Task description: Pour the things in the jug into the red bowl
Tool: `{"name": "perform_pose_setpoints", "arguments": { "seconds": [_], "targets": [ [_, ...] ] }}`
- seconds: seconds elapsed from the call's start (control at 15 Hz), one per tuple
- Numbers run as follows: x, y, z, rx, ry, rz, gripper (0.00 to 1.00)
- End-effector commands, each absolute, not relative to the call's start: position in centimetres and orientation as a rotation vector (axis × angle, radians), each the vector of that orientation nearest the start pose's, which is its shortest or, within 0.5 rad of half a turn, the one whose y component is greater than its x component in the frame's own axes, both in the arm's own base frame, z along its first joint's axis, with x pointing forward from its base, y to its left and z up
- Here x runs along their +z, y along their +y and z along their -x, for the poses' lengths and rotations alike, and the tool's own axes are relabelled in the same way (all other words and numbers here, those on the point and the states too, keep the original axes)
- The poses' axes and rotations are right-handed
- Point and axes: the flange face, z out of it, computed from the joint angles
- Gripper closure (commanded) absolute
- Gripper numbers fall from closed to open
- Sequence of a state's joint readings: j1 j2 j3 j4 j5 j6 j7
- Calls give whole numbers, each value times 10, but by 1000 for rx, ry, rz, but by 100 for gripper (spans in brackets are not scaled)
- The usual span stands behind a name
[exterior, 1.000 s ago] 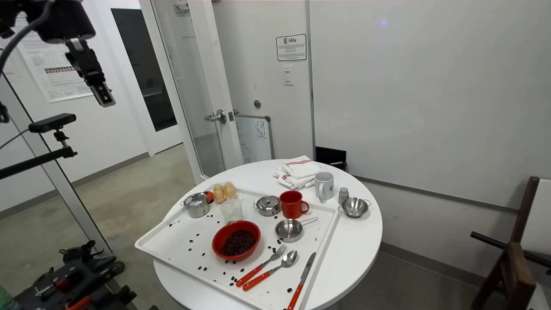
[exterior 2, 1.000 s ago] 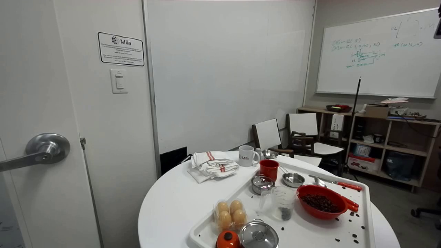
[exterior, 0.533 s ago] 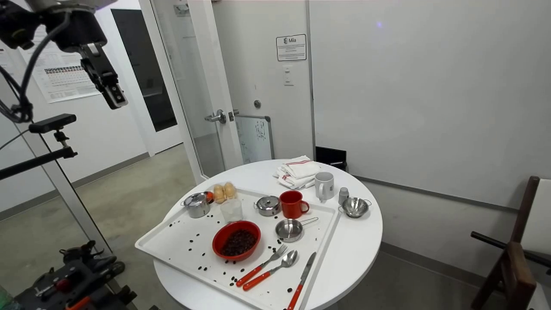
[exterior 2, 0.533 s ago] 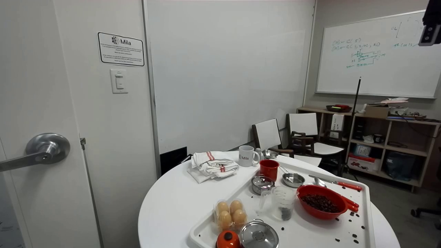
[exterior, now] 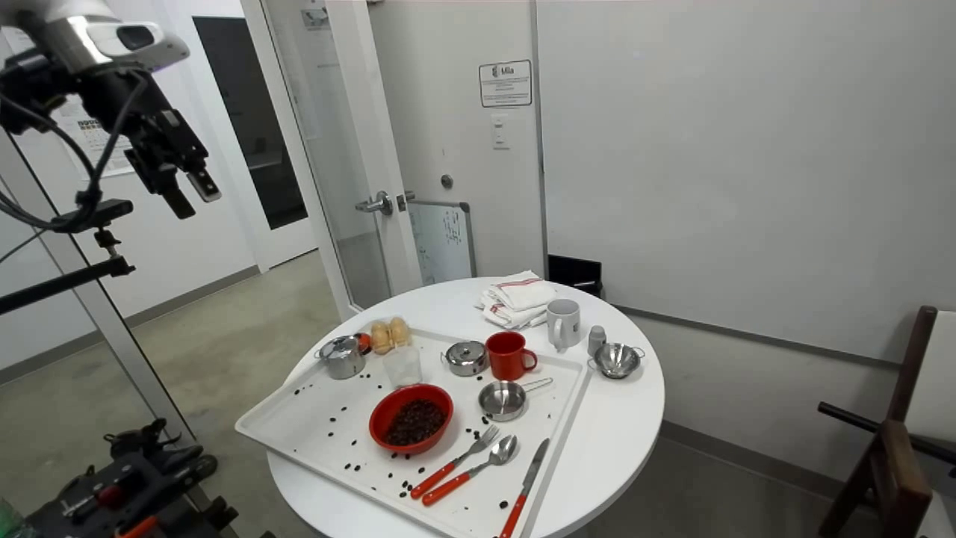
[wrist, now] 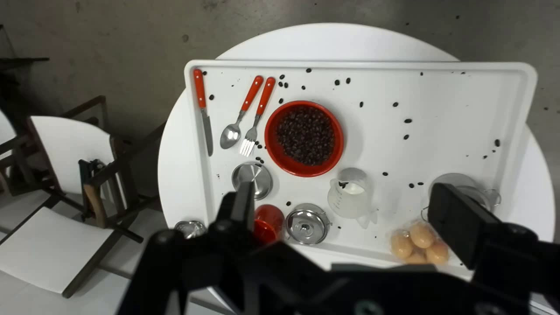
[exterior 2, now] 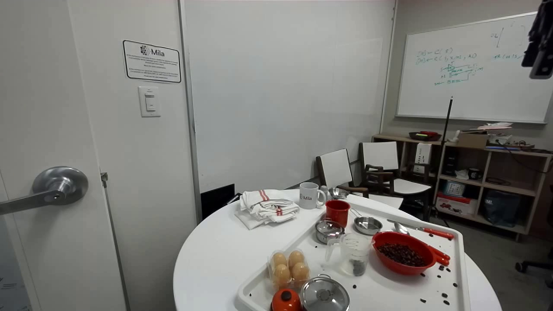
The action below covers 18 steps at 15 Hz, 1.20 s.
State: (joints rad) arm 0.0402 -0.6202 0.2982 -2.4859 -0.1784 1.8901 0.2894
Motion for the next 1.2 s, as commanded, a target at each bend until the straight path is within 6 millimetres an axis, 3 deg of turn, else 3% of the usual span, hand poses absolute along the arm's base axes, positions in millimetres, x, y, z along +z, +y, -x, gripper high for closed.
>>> {"name": "perform_pose_setpoints", "arguments": {
  "seconds": [0.0,0.13,0.2,0.33,0.6,0.87,1.13],
  "targets": [
    [466,113,-407,-172,64,3543,0],
    [469,95,-427,-96,205,3538,0],
    [465,106,-397,-143,89,3531,0],
    [463,94,-418,-107,155,3522,0],
    [459,88,-431,-88,189,3494,0],
    [453,87,-472,-260,151,3417,0],
    [469,102,-527,-502,-165,3305,0]
  ]
}}
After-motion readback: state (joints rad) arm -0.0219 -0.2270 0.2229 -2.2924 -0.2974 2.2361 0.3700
